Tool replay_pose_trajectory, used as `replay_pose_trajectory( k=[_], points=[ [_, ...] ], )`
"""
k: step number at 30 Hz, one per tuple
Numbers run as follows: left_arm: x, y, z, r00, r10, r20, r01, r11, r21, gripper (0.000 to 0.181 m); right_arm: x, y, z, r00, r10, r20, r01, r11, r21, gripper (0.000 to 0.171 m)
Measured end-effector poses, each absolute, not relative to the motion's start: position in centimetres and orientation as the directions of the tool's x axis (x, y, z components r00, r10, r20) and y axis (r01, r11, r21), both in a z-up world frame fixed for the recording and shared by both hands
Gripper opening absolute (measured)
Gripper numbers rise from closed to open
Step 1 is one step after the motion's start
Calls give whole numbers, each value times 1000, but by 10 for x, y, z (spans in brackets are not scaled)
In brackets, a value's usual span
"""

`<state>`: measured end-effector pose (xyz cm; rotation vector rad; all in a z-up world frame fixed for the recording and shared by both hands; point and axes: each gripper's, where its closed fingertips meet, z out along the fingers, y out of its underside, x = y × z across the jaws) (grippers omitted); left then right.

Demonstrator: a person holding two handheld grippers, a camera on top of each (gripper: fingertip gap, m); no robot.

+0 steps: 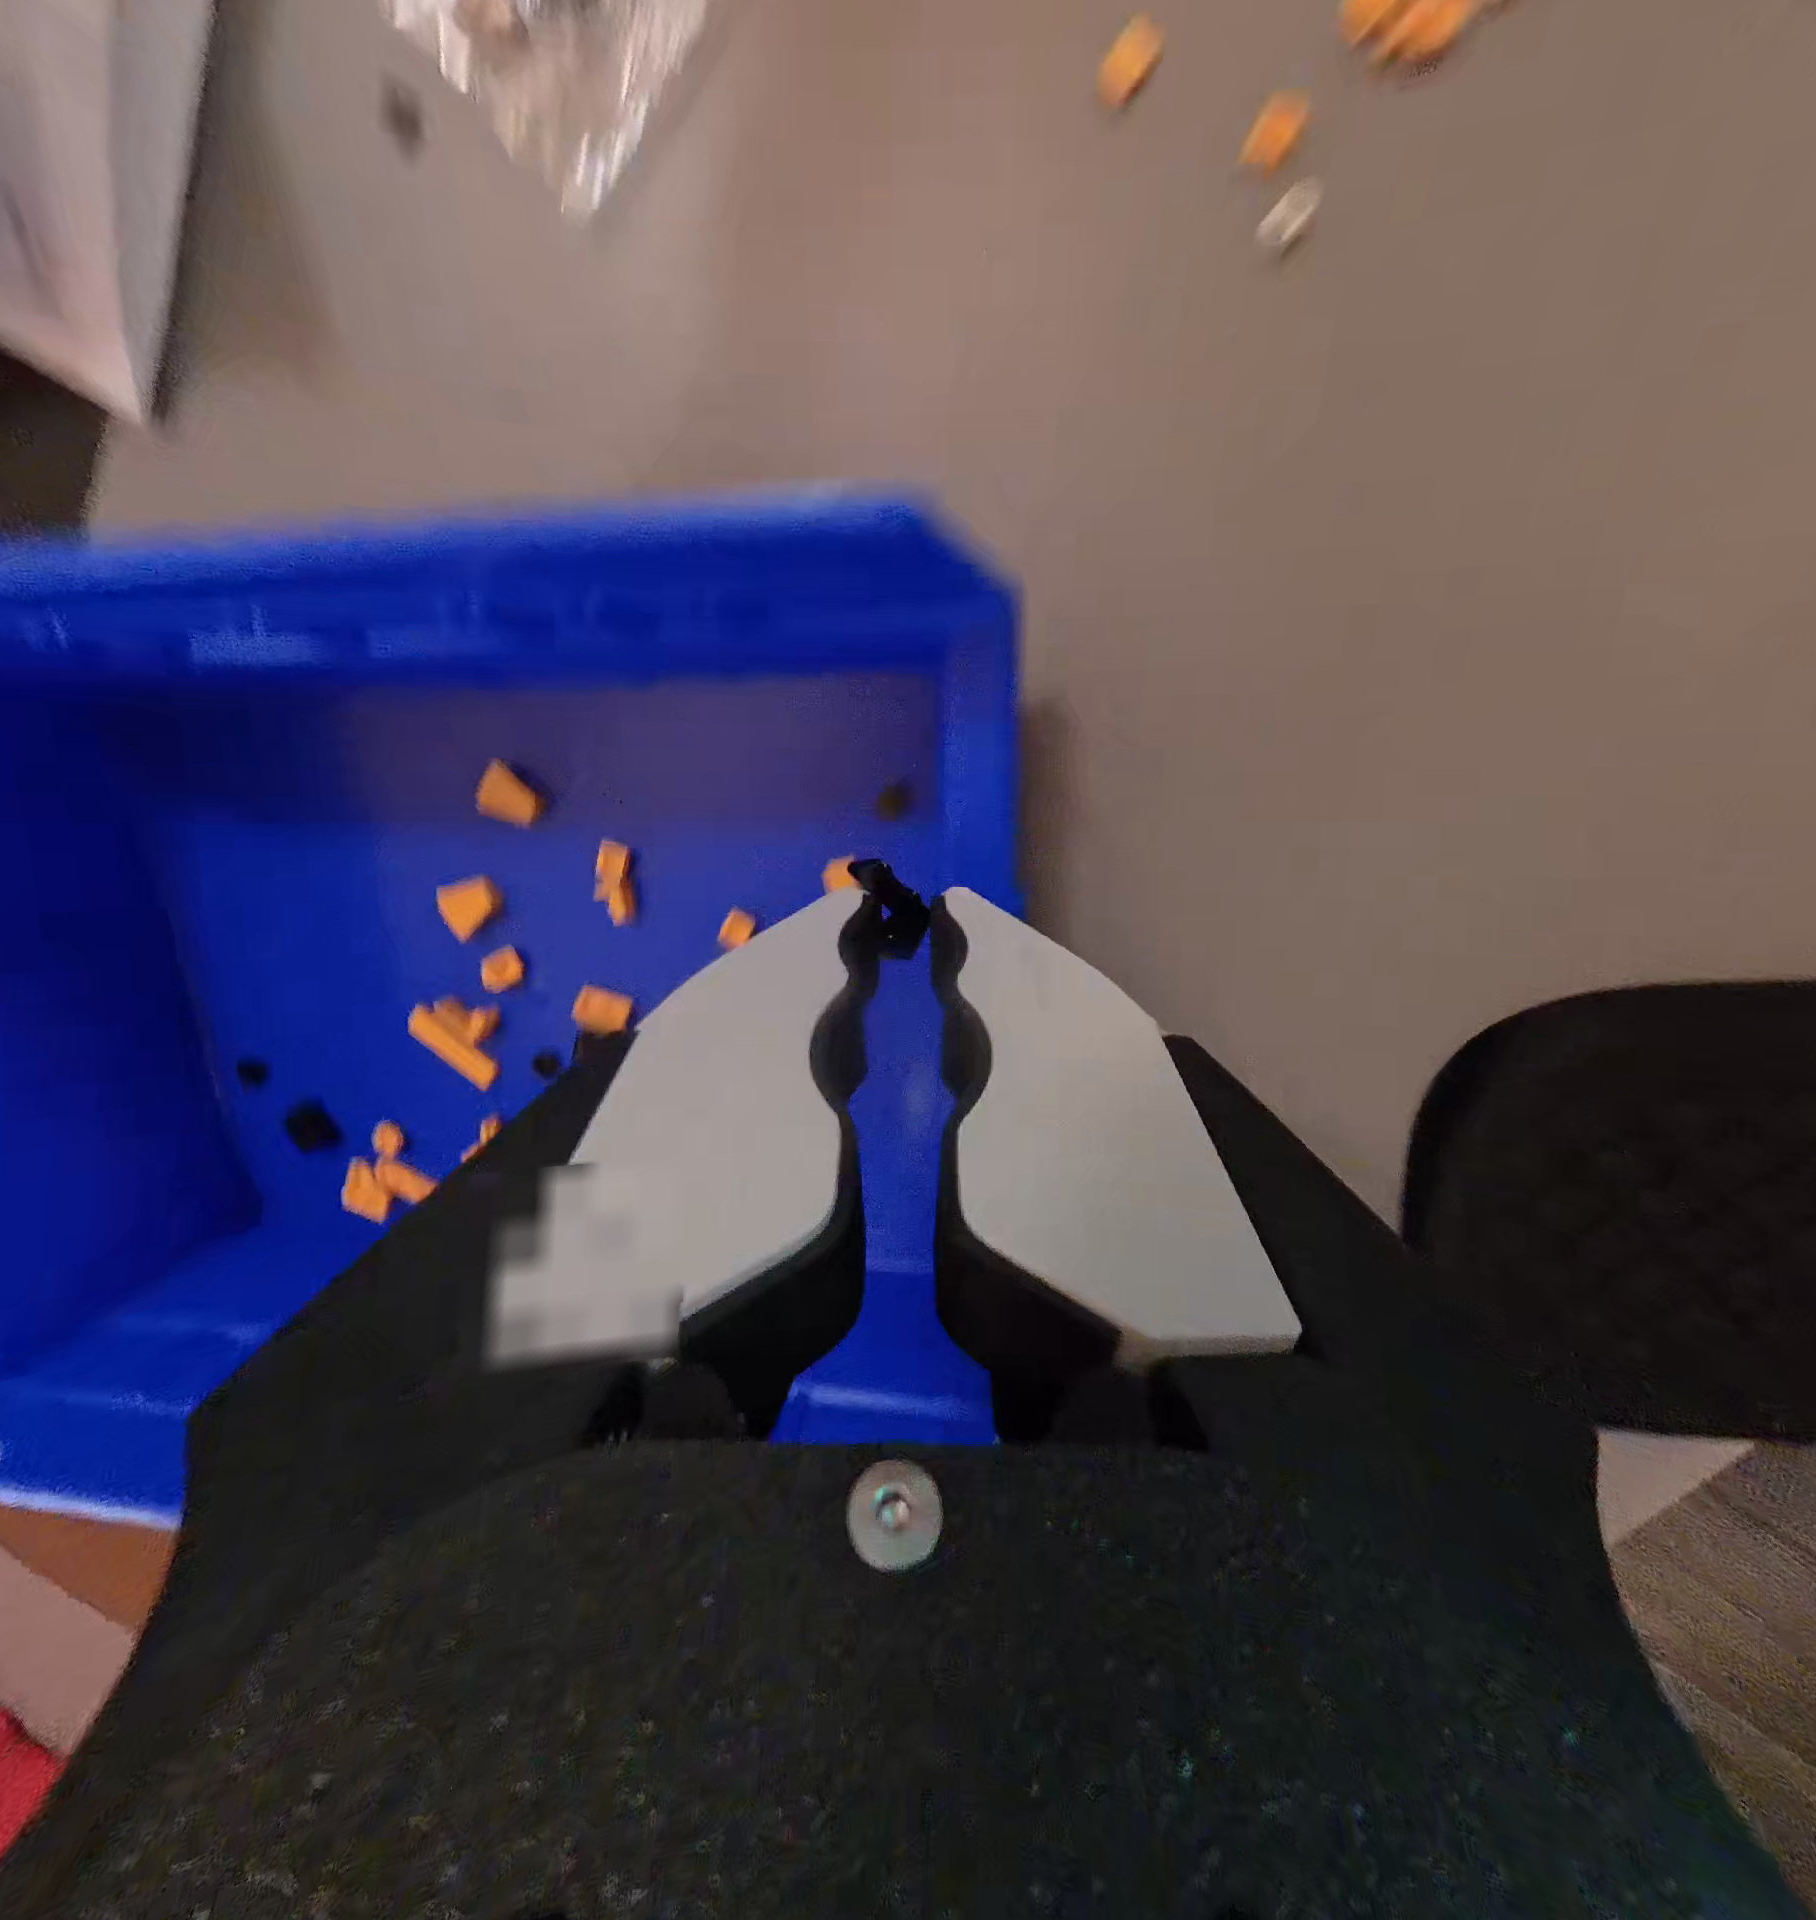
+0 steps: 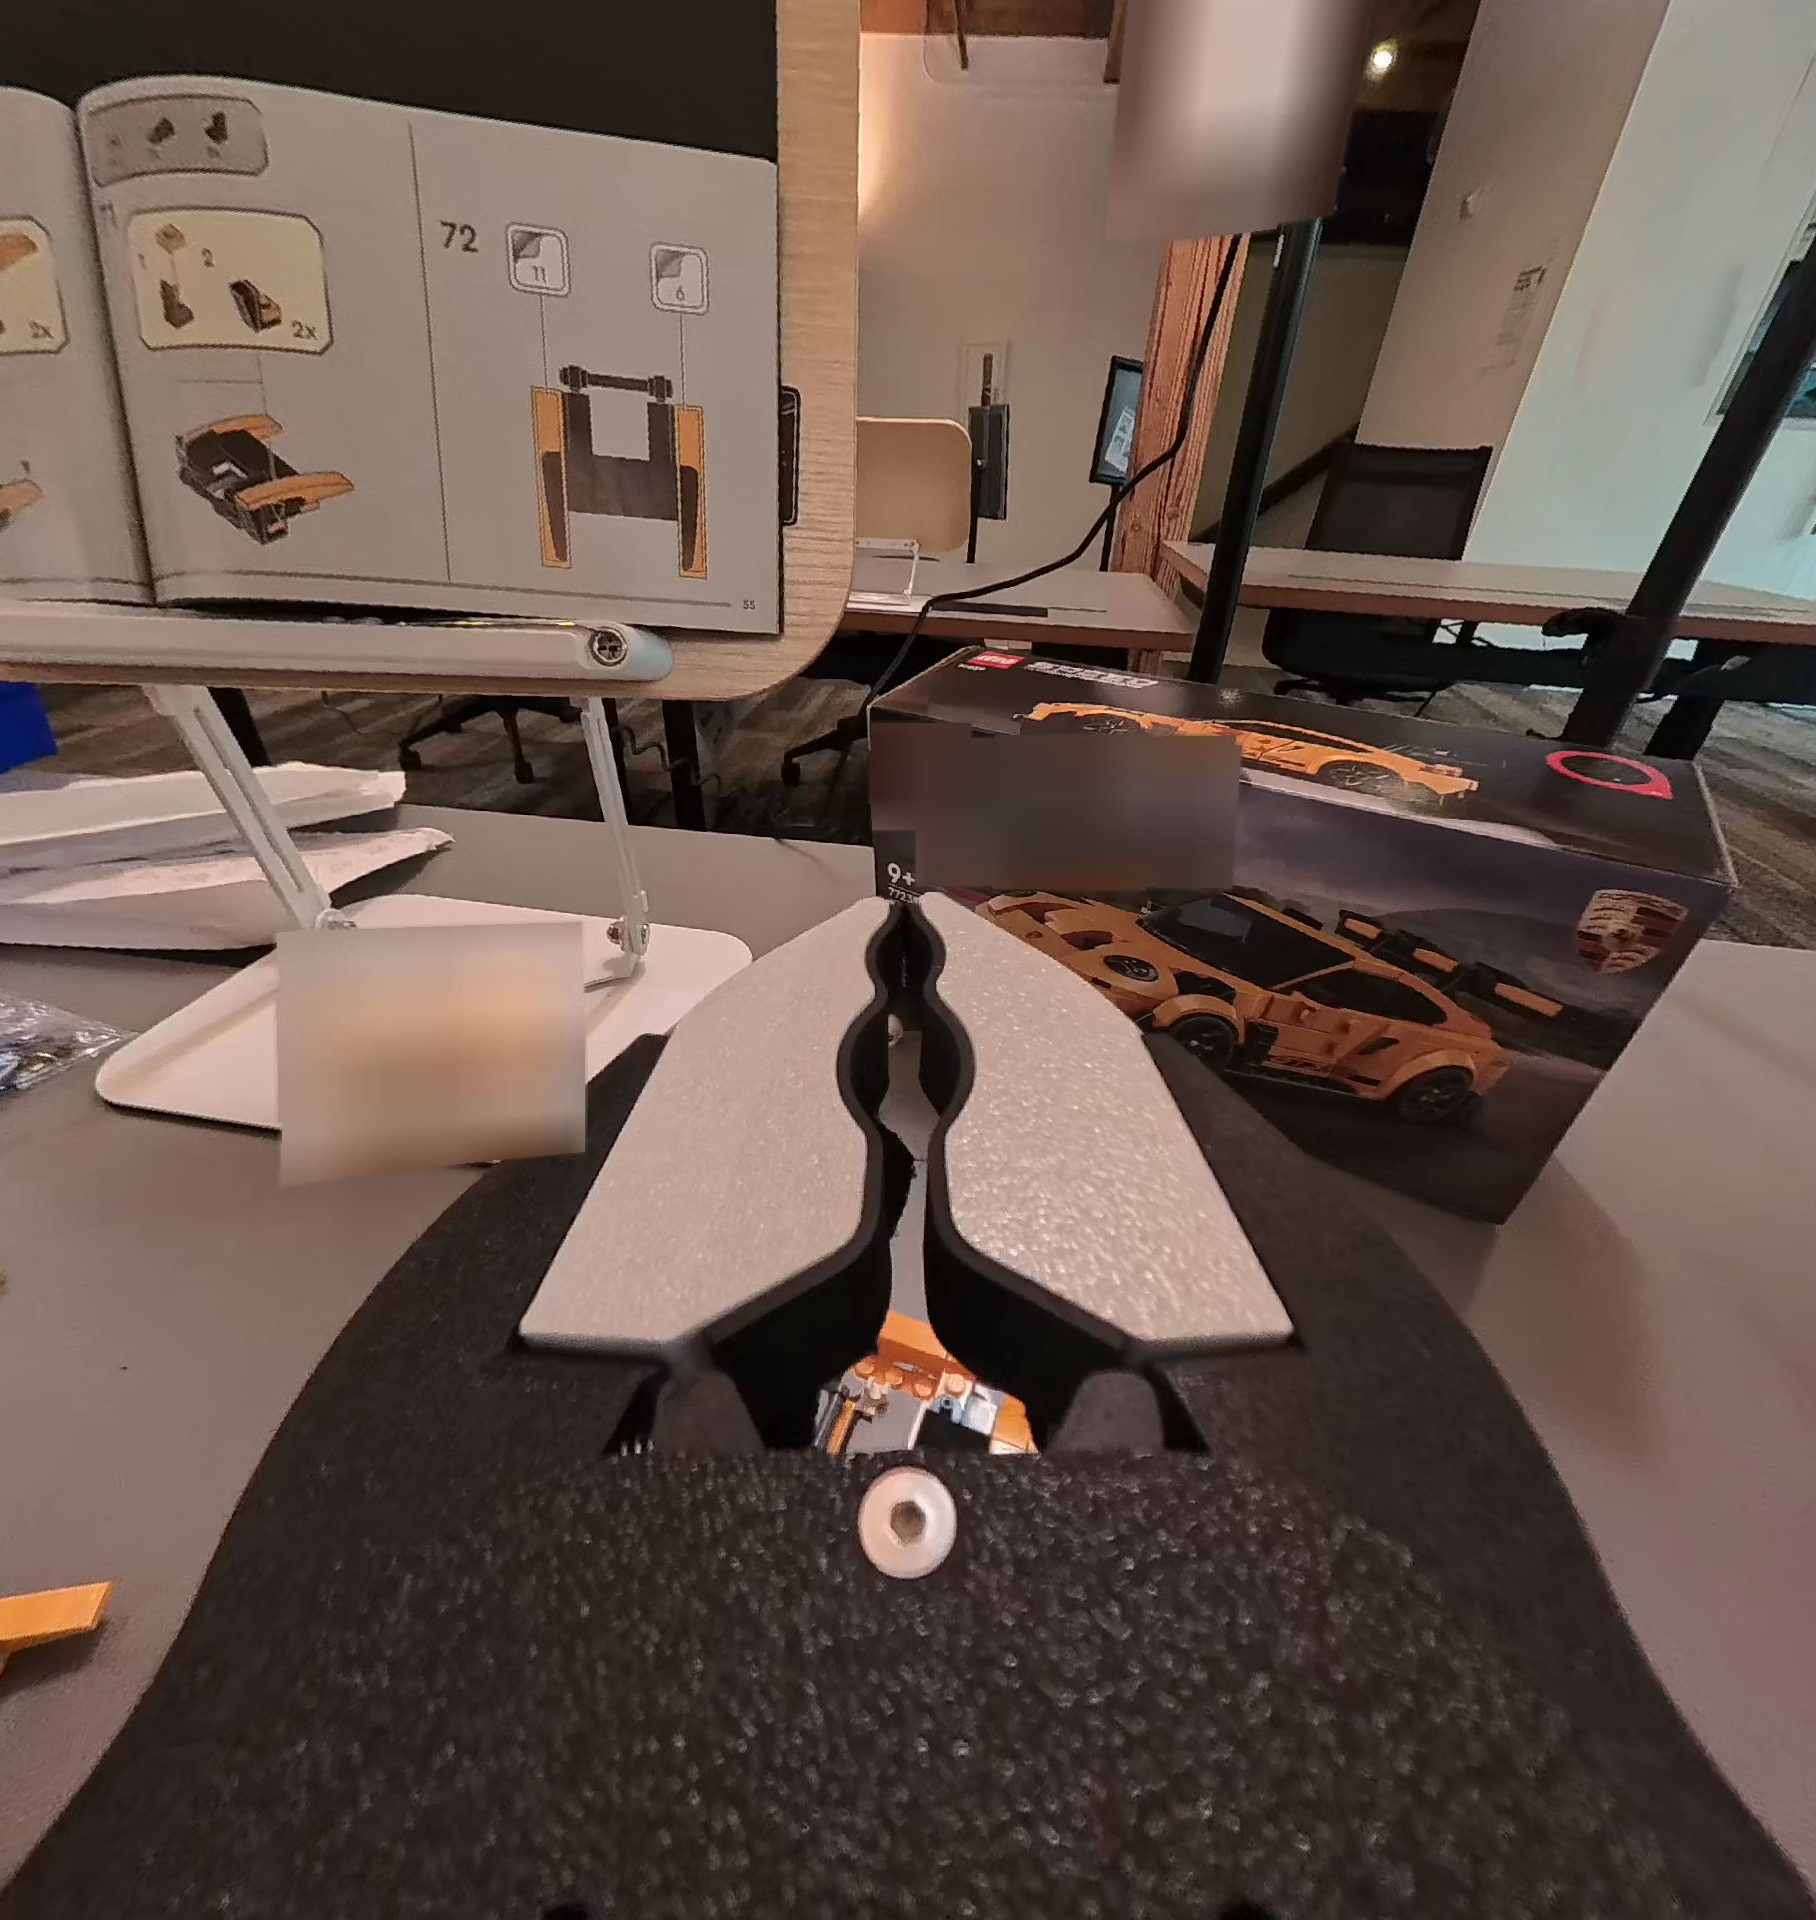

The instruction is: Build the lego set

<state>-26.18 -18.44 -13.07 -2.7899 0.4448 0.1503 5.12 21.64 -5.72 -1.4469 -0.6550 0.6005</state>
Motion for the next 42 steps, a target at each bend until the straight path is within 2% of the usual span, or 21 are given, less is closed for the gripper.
replay_pose_trajectory(
  k=[4, 10, 12, 14, 20, 31, 37, 42],
  points=[
    [-189, -146, -120, 893, -413, -178, -448, -790, -418, 9, 52, 221, -65, 707, 706, 40, 48, 8, -999, 0],
    [-81, -94, -158, 811, -582, -55, -519, -672, -528, 9, 60, 233, -80, 734, 676, 68, 115, -25, -993, 0],
    [-53, -83, -171, 787, -617, -15, -525, -657, -541, 9, 62, 237, -83, 737, 672, 66, 122, -36, -992, 0],
    [-39, -80, -187, 763, -646, -14, -565, -657, -499, 9, 62, 238, -87, 730, 681, 60, 130, -52, -990, 0],
    [-37, -65, -207, 794, -605, -58, -560, -691, -458, 9, 51, 231, -97, 688, 720, 95, 191, -53, -980, 0],
    [-32, -46, -198, 829, -558, -34, -472, -667, -577, 9, 43, 224, -102, 659, 742, 123, 227, -40, -973, 0],
    [-22, -48, -199, 811, -585, 9, -461, -649, -605, 19, 40, 220, -101, 638, 759, 131, 230, -26, -973, 0],
    [-37, -50, -186, 819, -573, -4, -440, -625, -644, 18, 16, 185, -90, 455, 877, 151, 195, 67, -979, 0]
  ],
)
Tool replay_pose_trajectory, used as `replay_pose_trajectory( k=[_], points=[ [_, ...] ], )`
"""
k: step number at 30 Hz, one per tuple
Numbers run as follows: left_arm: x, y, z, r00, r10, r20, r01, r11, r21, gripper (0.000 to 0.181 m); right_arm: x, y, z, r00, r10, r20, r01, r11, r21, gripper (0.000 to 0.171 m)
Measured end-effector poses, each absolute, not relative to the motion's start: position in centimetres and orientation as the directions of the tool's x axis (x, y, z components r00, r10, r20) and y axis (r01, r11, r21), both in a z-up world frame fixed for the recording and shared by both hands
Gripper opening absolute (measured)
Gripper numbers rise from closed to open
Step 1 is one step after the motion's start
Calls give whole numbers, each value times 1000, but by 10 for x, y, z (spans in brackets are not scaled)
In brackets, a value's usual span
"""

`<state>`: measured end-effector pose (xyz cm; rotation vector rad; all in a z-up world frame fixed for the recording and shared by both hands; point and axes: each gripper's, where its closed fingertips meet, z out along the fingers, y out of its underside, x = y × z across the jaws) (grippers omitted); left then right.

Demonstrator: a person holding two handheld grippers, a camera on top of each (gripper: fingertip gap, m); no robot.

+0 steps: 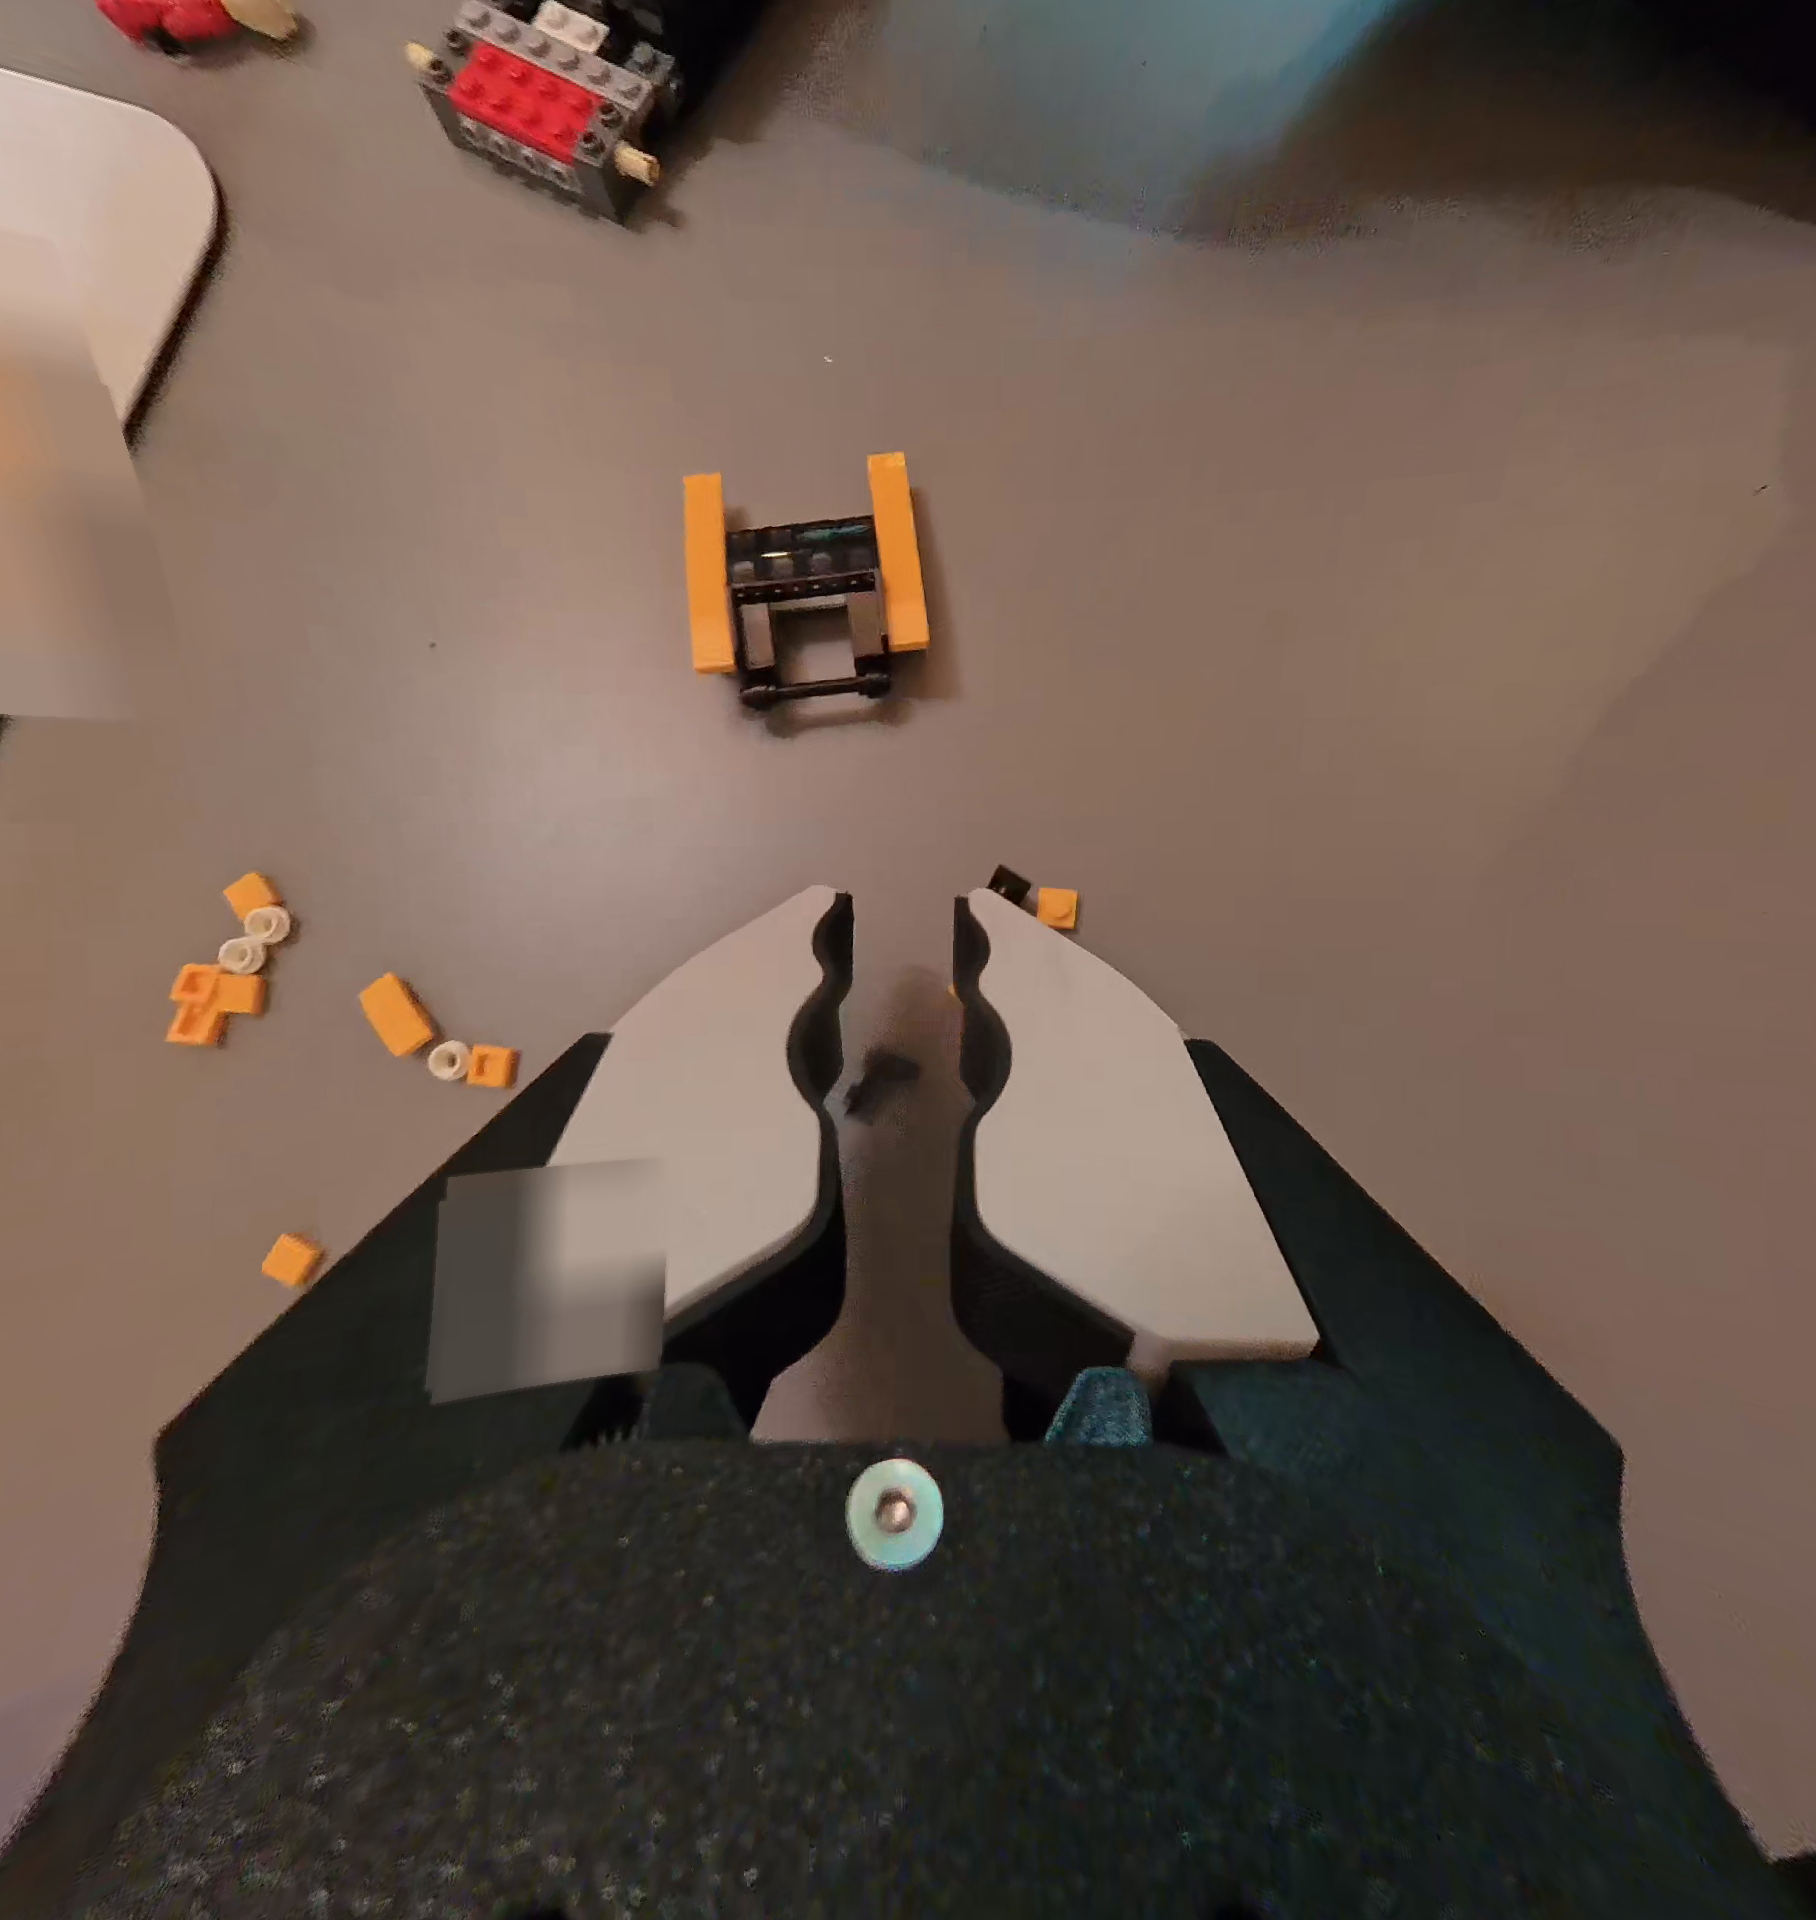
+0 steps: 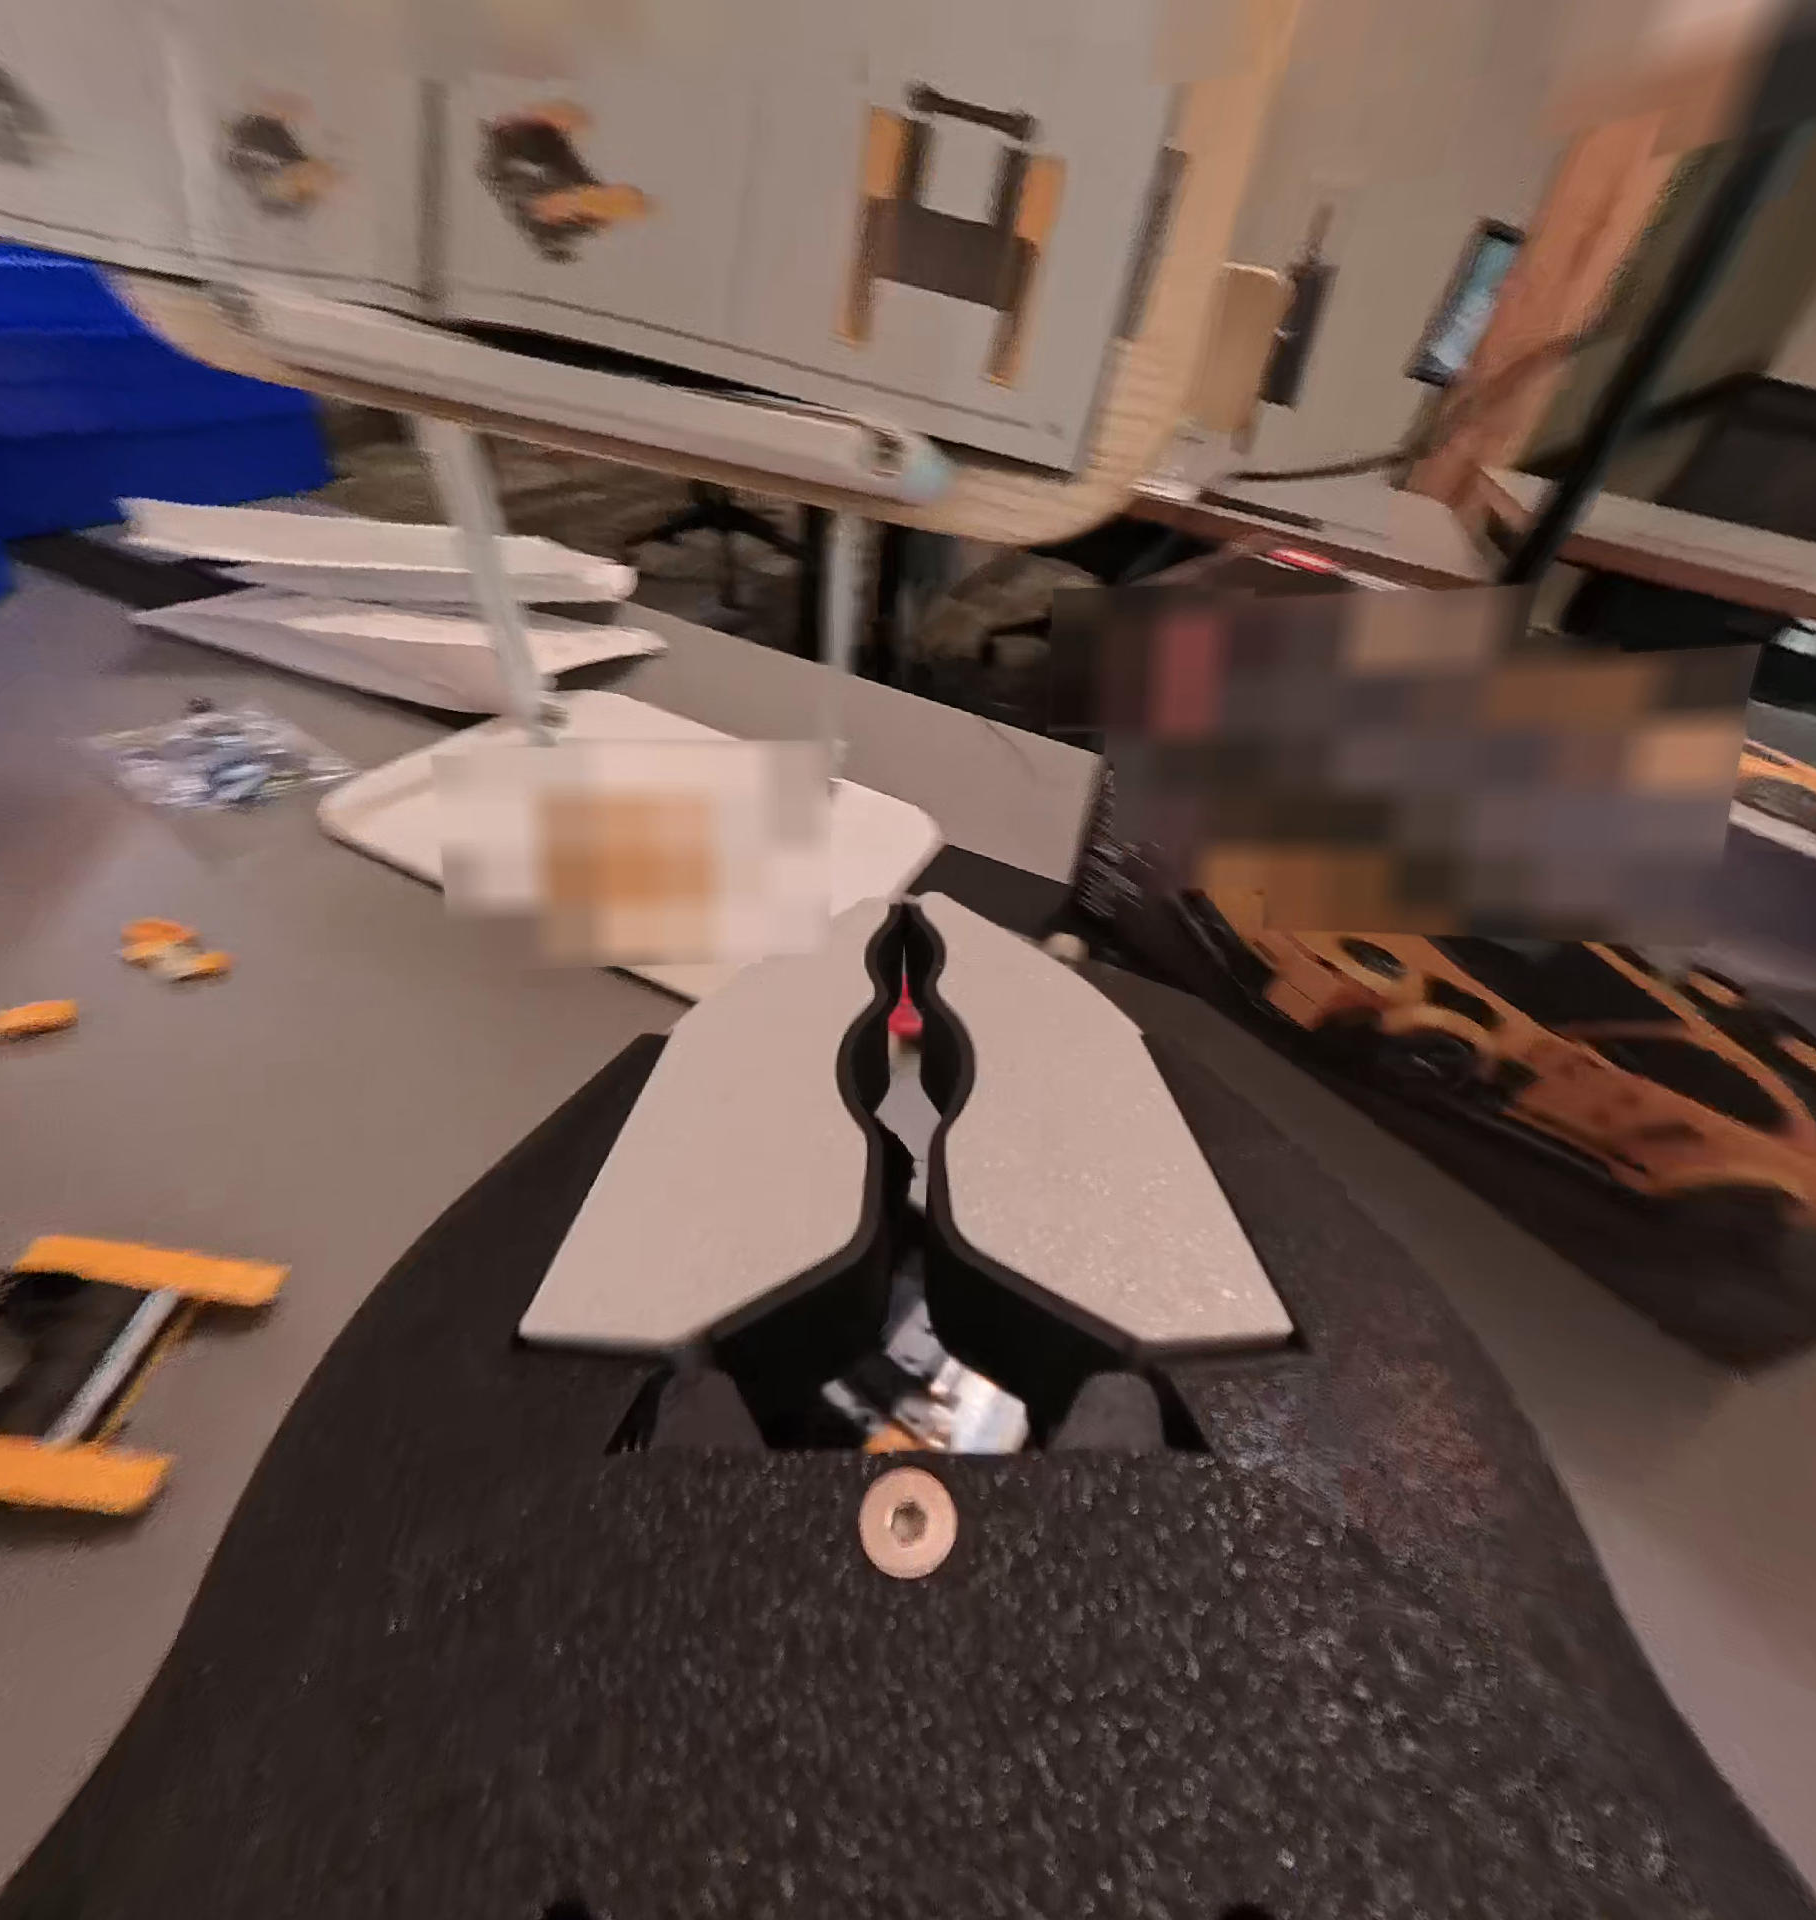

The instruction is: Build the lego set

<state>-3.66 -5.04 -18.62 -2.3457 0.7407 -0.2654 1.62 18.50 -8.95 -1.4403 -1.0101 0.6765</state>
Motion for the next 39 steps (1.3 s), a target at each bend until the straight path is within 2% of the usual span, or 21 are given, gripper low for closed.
replay_pose_trajectory(
  k=[6, 12, 16, 21, 29, 39],
  points=[
    [-36, -58, -190, 793, -608, 30, -443, -611, -656, 15, -17, 105, -99, 62, 979, 195, 233, 176, -957, 1],
    [-29, -59, -206, 771, -636, 34, -483, -619, -619, 15, -20, 44, -112, -252, 954, 163, 279, 233, -932, 5],
    [-28, -59, -211, 759, -651, 0, -526, -612, -591, 16, -18, 11, -127, -383, 913, 143, 364, 292, -885, 11],
    [-24, -61, -213, 744, -668, 12, -542, -614, -574, 11, -19, -9, -146, -439, 886, 148, 433, 353, -830, 13],
    [-28, -58, -213, 749, -662, -19, -560, -619, -550, 8, -20, -14, -154, -447, 883, 143, 460, 364, -810, 13],
    [-25, -46, -183, 768, -634, -91, -520, -535, -666, 7, -20, -27, -159, -481, 865, 143, 463, 389, -796, 14]
  ],
)
